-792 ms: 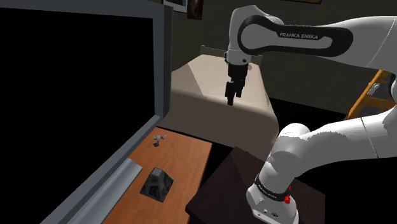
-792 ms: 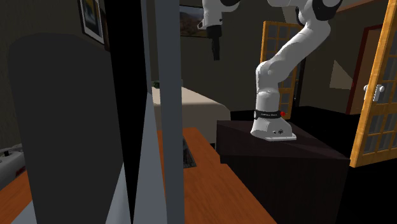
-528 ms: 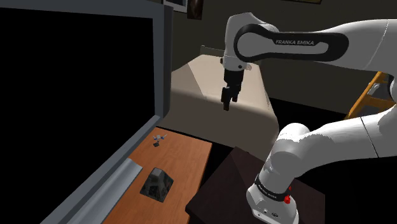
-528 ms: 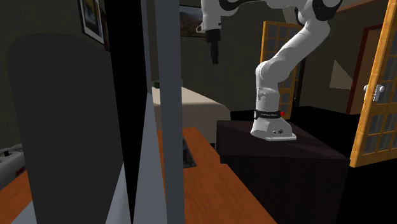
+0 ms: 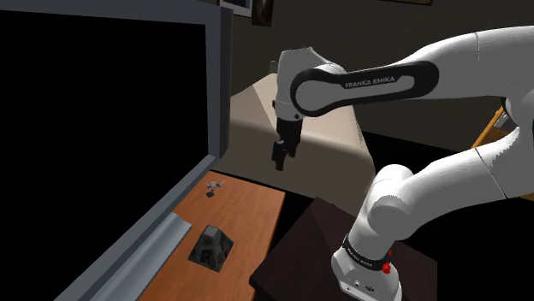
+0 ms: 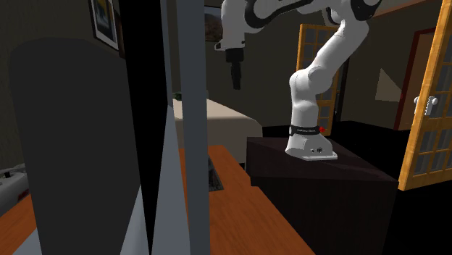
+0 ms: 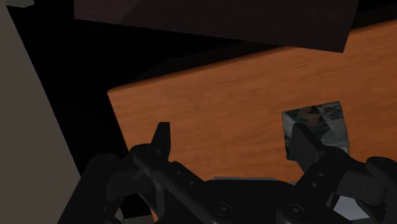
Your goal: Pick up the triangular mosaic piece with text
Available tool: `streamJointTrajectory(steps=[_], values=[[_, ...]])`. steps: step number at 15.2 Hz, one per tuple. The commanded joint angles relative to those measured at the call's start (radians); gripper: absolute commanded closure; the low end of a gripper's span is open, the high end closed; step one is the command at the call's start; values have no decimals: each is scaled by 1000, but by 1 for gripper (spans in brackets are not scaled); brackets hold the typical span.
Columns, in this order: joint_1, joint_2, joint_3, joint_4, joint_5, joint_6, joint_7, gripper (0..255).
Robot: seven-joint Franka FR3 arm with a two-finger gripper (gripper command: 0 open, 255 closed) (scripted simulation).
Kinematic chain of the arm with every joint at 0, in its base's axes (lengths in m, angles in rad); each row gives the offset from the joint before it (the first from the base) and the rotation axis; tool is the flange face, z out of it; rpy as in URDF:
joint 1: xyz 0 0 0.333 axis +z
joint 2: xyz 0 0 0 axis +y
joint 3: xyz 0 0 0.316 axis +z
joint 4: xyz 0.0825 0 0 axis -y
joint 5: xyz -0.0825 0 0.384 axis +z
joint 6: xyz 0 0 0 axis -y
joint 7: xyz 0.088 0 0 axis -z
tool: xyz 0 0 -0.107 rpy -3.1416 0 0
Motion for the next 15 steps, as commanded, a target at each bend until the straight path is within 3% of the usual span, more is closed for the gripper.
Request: streamJointTrajectory(steps=[1,9,15], values=[[18,51,22,-12,19,75,19,0],[83,283,122,-26,75,362,102,0],[112,500,199,24,65,559,180,0]])
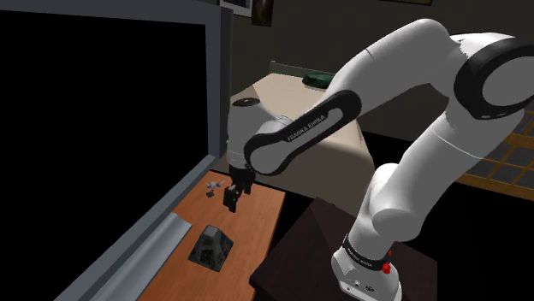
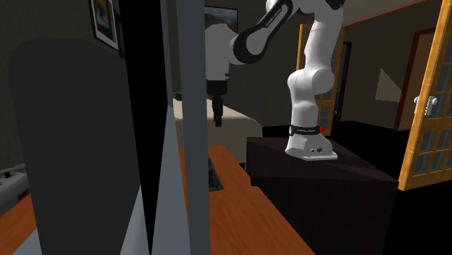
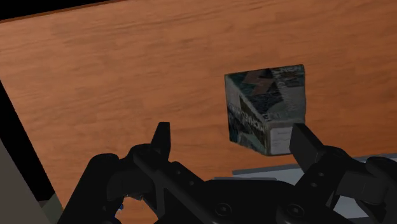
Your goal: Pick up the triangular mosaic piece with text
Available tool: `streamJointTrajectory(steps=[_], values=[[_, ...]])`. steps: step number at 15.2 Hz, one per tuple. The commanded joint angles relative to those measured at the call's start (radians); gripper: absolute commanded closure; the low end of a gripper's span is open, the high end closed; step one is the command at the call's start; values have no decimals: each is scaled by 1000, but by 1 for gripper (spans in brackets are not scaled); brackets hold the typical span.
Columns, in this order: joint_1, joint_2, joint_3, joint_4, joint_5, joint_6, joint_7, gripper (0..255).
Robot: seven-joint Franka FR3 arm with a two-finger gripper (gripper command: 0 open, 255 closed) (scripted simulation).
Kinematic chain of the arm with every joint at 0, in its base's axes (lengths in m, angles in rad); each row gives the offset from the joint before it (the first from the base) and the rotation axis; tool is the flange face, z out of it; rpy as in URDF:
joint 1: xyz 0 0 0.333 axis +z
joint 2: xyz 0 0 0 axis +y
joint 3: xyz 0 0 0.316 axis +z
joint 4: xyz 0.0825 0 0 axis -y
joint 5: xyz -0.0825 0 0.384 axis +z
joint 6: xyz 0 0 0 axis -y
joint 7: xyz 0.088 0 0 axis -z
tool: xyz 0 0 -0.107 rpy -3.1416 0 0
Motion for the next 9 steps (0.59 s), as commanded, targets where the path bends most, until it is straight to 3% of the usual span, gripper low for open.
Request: streamJointTrajectory(steps=[1,9], values=[[6,79,25,26,-14,64,31,0],[41,365,74,153,-160,248,193,0]])
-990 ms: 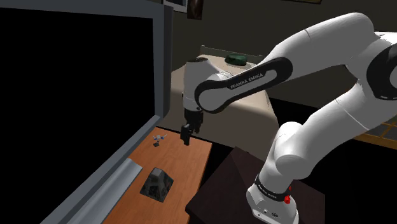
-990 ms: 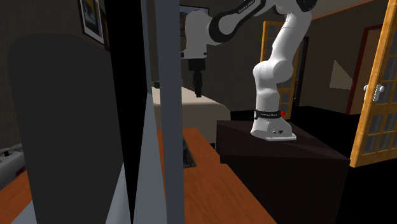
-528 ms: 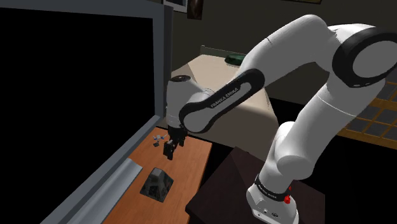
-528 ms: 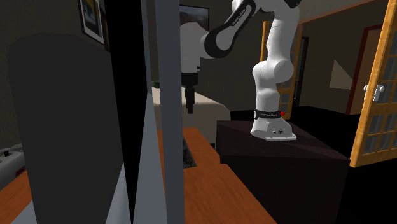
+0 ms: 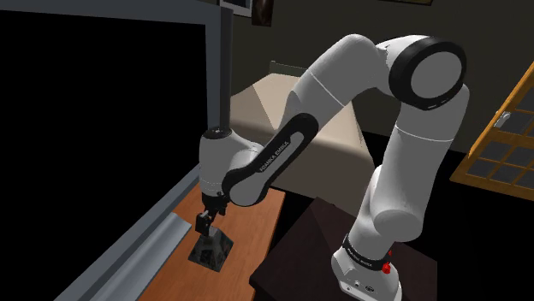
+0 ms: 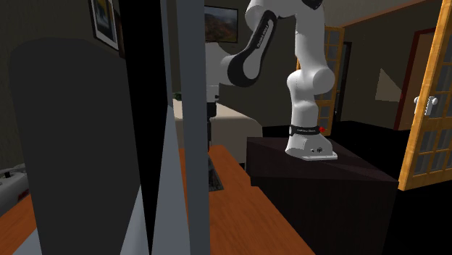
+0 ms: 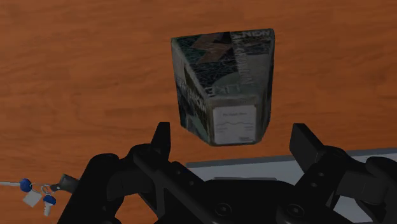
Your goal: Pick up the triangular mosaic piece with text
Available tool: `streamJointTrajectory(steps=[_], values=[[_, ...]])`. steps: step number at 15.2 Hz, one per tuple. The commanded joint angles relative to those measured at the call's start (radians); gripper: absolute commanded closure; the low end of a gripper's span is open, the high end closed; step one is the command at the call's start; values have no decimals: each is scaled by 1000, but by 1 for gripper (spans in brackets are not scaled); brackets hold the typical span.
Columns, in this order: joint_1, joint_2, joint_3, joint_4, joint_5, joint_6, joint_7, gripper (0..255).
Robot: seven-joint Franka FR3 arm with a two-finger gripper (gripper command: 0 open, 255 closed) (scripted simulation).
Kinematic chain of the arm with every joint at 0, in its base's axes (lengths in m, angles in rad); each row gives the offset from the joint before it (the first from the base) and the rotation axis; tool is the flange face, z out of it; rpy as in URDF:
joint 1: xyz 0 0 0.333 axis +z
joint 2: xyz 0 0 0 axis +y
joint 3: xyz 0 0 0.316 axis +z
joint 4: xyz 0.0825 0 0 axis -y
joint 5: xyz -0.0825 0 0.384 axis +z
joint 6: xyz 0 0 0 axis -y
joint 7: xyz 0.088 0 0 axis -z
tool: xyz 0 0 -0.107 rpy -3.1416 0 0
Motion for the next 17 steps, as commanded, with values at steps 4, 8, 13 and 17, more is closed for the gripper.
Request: streamJointTrajectory(steps=[4,8,13,17], values=[[14,92,-13,16,-65,75,54,0],[22,128,-26,17,-93,108,75,0],[22,128,-26,15,-93,109,75,255],[22,126,-25,14,-92,109,75,255]])
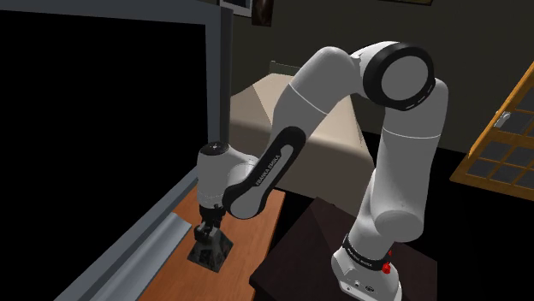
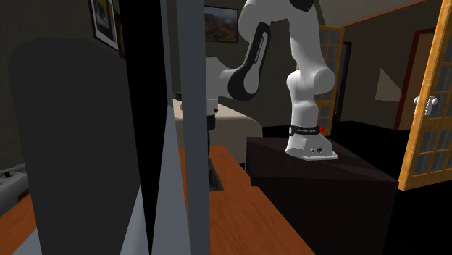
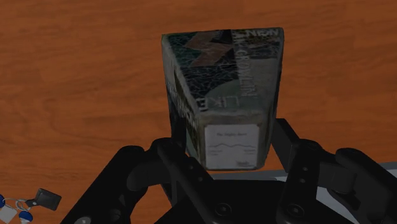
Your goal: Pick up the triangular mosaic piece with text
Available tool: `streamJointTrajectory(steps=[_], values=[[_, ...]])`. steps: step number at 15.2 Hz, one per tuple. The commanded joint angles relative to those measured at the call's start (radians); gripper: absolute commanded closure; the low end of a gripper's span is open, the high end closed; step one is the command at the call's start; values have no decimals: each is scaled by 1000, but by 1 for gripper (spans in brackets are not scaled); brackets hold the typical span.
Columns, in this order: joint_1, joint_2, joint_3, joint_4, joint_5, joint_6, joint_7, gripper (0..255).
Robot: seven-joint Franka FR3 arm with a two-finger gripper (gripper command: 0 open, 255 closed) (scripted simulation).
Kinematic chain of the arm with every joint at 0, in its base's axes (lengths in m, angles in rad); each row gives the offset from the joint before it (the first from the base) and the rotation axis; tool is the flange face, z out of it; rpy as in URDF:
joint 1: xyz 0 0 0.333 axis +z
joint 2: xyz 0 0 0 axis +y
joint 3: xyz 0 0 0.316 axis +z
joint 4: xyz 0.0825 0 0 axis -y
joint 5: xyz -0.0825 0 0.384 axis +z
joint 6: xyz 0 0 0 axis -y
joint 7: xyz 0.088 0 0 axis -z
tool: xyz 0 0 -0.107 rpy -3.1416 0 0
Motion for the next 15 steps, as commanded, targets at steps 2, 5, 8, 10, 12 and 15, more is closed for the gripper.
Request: streamJointTrajectory(steps=[2,5,8,10,12,15], values=[[-1,4,-1,0,0,-2,0,255],[-10,-38,13,-1,32,-41,-24,255],[-16,-78,24,1,63,-80,-46,255],[-18,-105,29,3,82,-107,-60,255],[-20,-130,33,6,99,-134,-73,255],[-21,-167,37,13,123,-175,-90,255]])
